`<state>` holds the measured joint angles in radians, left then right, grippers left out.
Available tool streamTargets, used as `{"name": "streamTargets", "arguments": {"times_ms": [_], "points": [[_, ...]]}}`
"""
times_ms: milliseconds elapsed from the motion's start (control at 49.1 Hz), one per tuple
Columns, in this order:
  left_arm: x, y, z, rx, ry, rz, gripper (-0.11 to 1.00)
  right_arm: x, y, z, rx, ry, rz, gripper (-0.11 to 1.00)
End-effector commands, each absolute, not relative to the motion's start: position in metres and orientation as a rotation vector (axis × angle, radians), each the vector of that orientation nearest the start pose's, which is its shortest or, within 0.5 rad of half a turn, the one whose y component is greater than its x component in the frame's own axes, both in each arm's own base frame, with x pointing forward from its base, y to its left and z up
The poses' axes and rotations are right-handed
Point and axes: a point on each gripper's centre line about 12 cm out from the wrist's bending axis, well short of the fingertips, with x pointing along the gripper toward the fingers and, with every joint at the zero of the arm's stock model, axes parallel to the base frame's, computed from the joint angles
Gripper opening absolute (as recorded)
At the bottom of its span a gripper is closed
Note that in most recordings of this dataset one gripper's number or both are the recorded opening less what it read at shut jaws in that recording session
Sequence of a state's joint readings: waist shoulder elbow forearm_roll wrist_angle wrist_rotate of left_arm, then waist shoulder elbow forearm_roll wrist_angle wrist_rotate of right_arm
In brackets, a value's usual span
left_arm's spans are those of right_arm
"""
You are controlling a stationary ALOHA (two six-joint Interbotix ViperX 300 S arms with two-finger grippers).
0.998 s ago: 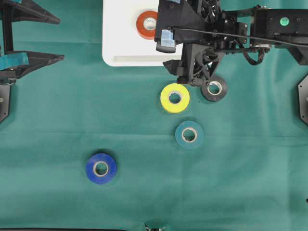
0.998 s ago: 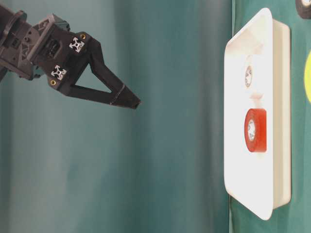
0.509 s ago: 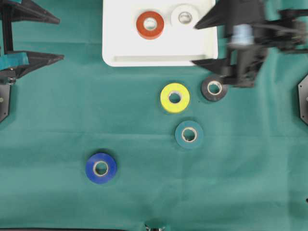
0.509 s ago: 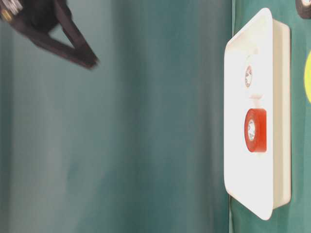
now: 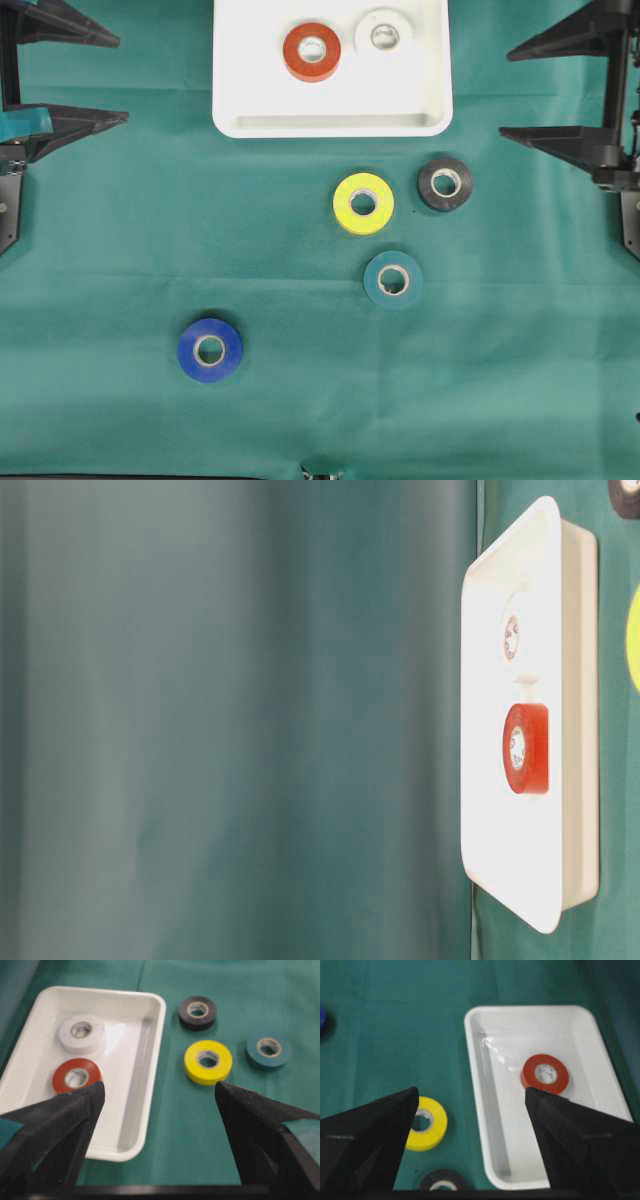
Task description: Pick up the tape from a random location and place it into the white case.
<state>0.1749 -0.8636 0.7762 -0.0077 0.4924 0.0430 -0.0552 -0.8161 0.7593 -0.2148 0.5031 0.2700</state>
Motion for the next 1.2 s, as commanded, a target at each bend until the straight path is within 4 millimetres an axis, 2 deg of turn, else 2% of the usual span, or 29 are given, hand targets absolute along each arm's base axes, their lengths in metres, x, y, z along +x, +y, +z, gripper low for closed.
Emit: {"name": "streamTargets", "arguments": {"times_ms": [0, 143, 468, 631, 998, 1181], "points": [[0.215, 0.038, 0.354, 0.0, 0.382, 0.164, 0.98, 0.224, -0.023, 0.346, 0.069, 0.39, -0.162, 0.86], [0.213, 0.038, 0.355, -0.001, 0.374, 0.164, 0.98, 0.221, -0.022, 0.34, 0.068, 0.38, -0.157, 0.86], [0.205, 0.032, 0.362, 0.009, 0.322, 0.145, 0.98, 0.222, -0.022, 0.341, 0.065, 0.365, -0.152, 0.86], [0.21, 0.029, 0.36, 0.007, 0.322, 0.128, 0.98, 0.223, -0.022, 0.341, 0.065, 0.364, -0.152, 0.86], [0.227, -0.011, 0.361, 0.031, 0.282, -0.055, 0.98, 0.223, -0.022, 0.341, 0.063, 0.364, -0.153, 0.86], [0.23, -0.018, 0.362, 0.035, 0.269, -0.084, 0.98, 0.223, -0.022, 0.34, 0.063, 0.364, -0.151, 0.86]]}}
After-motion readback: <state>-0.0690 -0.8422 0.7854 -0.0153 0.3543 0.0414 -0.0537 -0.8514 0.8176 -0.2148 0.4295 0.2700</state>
